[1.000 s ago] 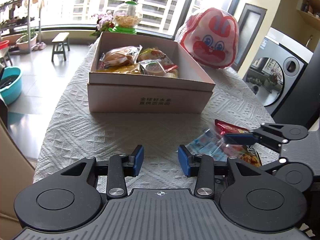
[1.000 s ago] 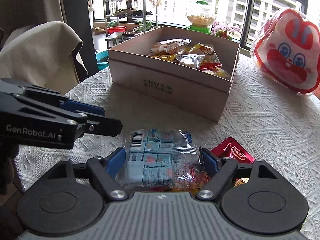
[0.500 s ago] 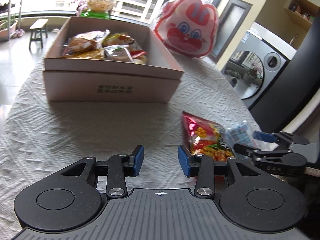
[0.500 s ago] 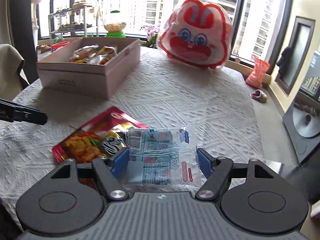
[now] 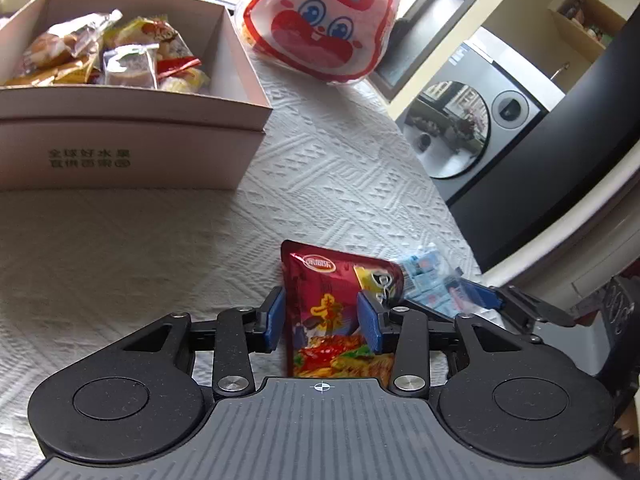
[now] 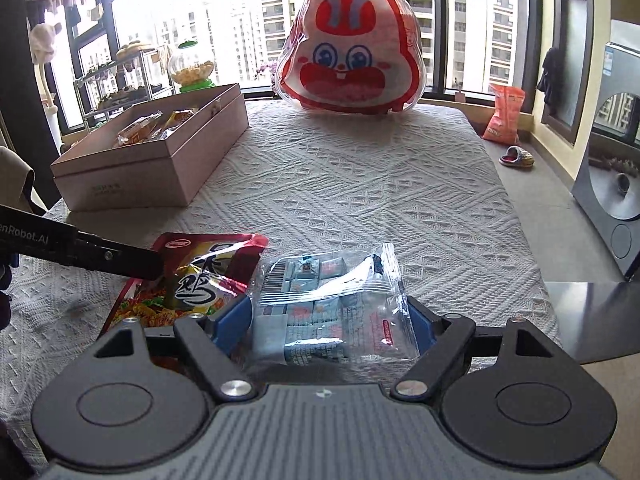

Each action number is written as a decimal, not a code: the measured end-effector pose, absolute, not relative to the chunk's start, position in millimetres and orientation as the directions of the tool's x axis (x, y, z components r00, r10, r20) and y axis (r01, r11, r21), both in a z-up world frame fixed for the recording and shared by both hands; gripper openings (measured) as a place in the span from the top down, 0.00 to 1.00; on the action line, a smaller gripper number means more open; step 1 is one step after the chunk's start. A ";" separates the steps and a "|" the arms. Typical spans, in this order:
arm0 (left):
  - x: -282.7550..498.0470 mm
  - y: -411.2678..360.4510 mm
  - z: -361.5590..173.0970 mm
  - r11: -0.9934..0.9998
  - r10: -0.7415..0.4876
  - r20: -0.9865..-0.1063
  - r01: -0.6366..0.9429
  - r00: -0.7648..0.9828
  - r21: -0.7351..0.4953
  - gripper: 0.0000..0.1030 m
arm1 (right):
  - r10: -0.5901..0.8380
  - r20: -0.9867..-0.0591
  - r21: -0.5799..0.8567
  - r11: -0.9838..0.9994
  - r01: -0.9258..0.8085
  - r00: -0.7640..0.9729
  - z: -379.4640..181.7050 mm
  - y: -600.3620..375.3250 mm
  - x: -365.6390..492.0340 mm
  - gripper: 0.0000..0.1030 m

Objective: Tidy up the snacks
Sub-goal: 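Grasp the red chip bag with the left tool while the right tool holds the candy bag, then lift the red chip bag with the left tool and drop it into the pink box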

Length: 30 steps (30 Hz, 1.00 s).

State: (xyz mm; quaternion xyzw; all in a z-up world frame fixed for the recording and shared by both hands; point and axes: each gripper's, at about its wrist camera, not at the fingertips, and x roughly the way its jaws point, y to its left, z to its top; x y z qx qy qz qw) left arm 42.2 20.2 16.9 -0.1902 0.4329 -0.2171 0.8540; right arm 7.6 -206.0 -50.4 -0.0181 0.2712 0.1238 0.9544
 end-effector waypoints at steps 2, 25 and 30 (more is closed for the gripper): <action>39.6 16.2 21.1 0.816 -0.560 -0.643 0.215 0.523 -0.536 0.52 | 0.229 -0.519 0.038 0.969 -0.246 0.823 -50.3 -206.1 7.4 0.21; 20.3 17.0 6.1 0.776 -0.603 -0.609 0.202 0.516 -0.597 0.56 | 0.247 -0.494 -0.044 0.951 -0.307 0.834 -58.9 -203.6 -23.7 0.20; 23.8 -12.0 13.1 0.781 -0.618 -0.622 0.279 0.481 -0.560 0.57 | 0.250 -0.496 -0.039 0.950 -0.309 0.832 -59.1 -204.6 -22.6 0.19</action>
